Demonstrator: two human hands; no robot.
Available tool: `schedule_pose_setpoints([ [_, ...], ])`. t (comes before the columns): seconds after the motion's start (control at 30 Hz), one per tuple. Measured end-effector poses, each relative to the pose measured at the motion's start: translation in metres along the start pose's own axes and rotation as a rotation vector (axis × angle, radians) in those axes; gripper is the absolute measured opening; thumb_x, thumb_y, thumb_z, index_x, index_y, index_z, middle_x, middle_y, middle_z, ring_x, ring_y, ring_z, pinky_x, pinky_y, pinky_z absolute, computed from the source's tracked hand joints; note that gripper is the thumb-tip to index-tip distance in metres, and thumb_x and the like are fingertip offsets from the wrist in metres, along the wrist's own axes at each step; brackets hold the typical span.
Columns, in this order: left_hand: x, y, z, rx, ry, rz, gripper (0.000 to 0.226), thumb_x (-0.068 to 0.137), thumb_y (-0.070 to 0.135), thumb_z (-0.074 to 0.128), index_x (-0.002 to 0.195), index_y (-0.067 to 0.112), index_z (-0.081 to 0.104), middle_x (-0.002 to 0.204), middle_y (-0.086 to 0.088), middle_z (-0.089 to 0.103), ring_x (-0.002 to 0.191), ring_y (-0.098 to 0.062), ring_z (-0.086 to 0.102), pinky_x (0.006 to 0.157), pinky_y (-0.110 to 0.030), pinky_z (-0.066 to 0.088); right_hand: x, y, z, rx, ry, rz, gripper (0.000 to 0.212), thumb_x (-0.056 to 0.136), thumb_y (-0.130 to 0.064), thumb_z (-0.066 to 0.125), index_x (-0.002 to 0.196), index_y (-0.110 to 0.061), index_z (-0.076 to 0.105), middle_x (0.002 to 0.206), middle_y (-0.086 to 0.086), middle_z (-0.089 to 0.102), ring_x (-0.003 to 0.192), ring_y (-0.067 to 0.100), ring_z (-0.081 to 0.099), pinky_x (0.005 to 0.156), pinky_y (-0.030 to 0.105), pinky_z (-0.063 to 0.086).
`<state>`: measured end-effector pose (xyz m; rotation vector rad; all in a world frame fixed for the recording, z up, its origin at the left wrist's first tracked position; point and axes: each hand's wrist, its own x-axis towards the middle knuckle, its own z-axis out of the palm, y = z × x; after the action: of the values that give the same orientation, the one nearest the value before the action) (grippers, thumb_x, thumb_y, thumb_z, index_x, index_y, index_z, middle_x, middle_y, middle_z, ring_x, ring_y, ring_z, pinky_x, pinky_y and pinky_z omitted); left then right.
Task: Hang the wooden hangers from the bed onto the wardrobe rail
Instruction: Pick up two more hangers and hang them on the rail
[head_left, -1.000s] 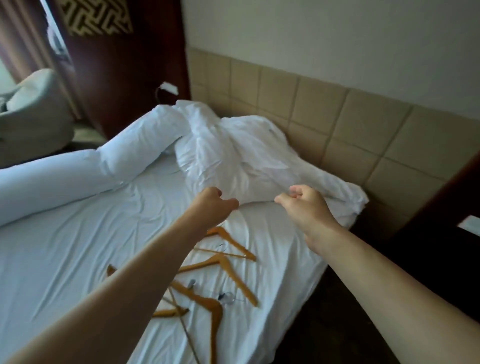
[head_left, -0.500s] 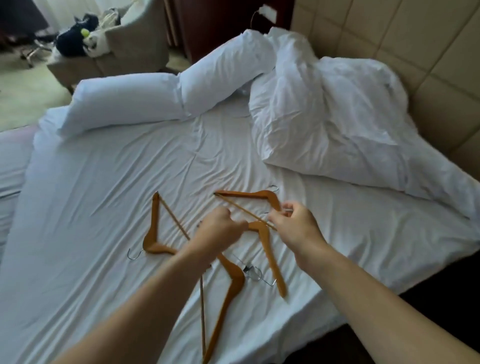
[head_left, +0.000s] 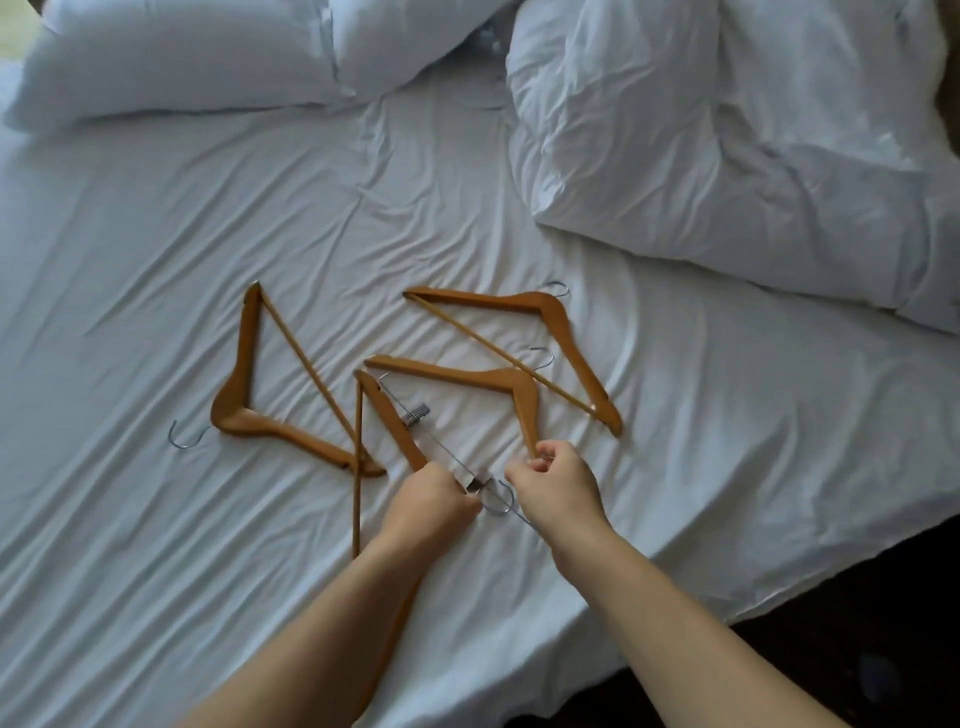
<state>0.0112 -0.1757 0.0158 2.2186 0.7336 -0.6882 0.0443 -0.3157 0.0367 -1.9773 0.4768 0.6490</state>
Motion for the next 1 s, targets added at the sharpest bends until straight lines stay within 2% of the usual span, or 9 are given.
schedule_pose_setpoints([
  [0.13,0.03,-0.029,0.025,0.052,-0.074,0.026,0.023,0.078,0.025,0.062,0.09,0.012,0.075,0.096,-0.006,0.079,0.091,-0.028,0.07,0.074,-0.033,0.055,0.026,0.029,0.028,-0.053,-0.029,0.034,0.069,0.081,-0.038,0.068,0.145,-0.015,0.053,0.12,0.001,0.067,0.113,0.024,0.066,0.103,0.045,0.053],
  [0.23,0.048,-0.047,0.032,0.072,-0.048,-0.003,0.02,0.076,0.025,0.064,0.091,0.017,0.075,0.103,-0.008,0.079,0.1,-0.031,0.073,0.08,-0.035,0.059,0.05,0.042,0.037,-0.083,-0.013,0.03,0.069,0.082,-0.034,0.069,0.146,-0.013,0.053,0.122,0.004,0.068,0.113,0.025,0.066,0.103,0.044,0.053],
  [0.4,0.065,-0.077,0.058,0.317,-0.016,-0.147,0.068,0.085,0.044,0.08,0.137,0.007,0.058,0.139,-0.015,0.06,0.136,-0.034,0.057,0.1,-0.043,0.053,0.092,0.064,0.037,-0.301,0.089,-0.022,0.056,0.084,-0.027,0.066,0.135,-0.006,0.058,0.132,0.016,0.058,0.116,0.037,0.061,0.102,0.044,0.052],
  [0.53,0.06,-0.081,0.081,0.444,0.108,-0.096,0.063,0.088,0.043,0.079,0.135,0.012,0.051,0.138,-0.009,0.058,0.133,-0.031,0.058,0.097,-0.046,0.055,0.11,0.084,0.032,-0.529,0.191,-0.001,0.049,0.087,-0.02,0.064,0.133,-0.003,0.058,0.136,0.023,0.054,0.124,0.042,0.055,0.102,0.042,0.047],
  [0.67,0.054,-0.073,0.08,0.336,0.13,0.001,0.037,0.096,0.029,0.067,0.126,0.012,0.051,0.134,-0.01,0.064,0.128,-0.035,0.062,0.093,-0.042,0.05,0.113,0.087,0.026,-0.587,0.06,-0.055,0.042,0.089,-0.016,0.064,0.13,-0.009,0.057,0.127,0.014,0.064,0.116,0.035,0.062,0.094,0.042,0.053],
  [0.77,0.048,-0.072,0.061,0.14,0.167,0.026,0.036,0.097,0.031,0.067,0.12,0.014,0.045,0.129,-0.011,0.063,0.123,-0.039,0.063,0.083,-0.041,0.043,0.104,0.07,0.019,-0.385,-0.08,-0.064,0.008,0.088,-0.02,0.059,0.091,-0.012,0.059,0.086,0.006,0.065,0.074,0.025,0.061,0.067,0.039,0.055],
  [0.8,0.043,-0.073,0.051,0.082,0.199,0.048,0.035,0.096,0.032,0.066,0.117,0.015,0.044,0.125,-0.01,0.064,0.119,-0.041,0.064,0.081,-0.042,0.044,0.098,0.062,0.016,-0.265,-0.094,-0.05,0.009,0.088,-0.018,0.058,0.084,-0.011,0.057,0.078,0.007,0.061,0.065,0.022,0.057,0.062,0.038,0.057],
  [0.9,0.027,-0.073,0.022,-0.001,0.309,0.157,0.034,0.097,0.042,0.067,0.115,0.02,0.049,0.115,-0.007,0.067,0.106,-0.042,0.068,0.081,-0.049,0.052,0.08,0.033,0.009,0.09,-0.15,0.028,0.012,0.093,-0.007,0.053,0.083,-0.001,0.059,0.072,0.015,0.06,0.054,0.02,0.06,0.063,0.043,0.066],
  [1.0,0.013,-0.066,-0.014,0.032,0.35,0.207,0.039,0.098,0.059,0.06,0.12,0.028,0.052,0.109,-0.007,0.075,0.099,-0.04,0.072,0.074,-0.046,0.054,0.064,0.002,-0.002,0.351,-0.292,0.175,0.011,0.099,-0.002,0.051,0.089,-0.002,0.057,0.063,0.01,0.053,0.04,0.013,0.048,0.042,0.03,0.054],
])
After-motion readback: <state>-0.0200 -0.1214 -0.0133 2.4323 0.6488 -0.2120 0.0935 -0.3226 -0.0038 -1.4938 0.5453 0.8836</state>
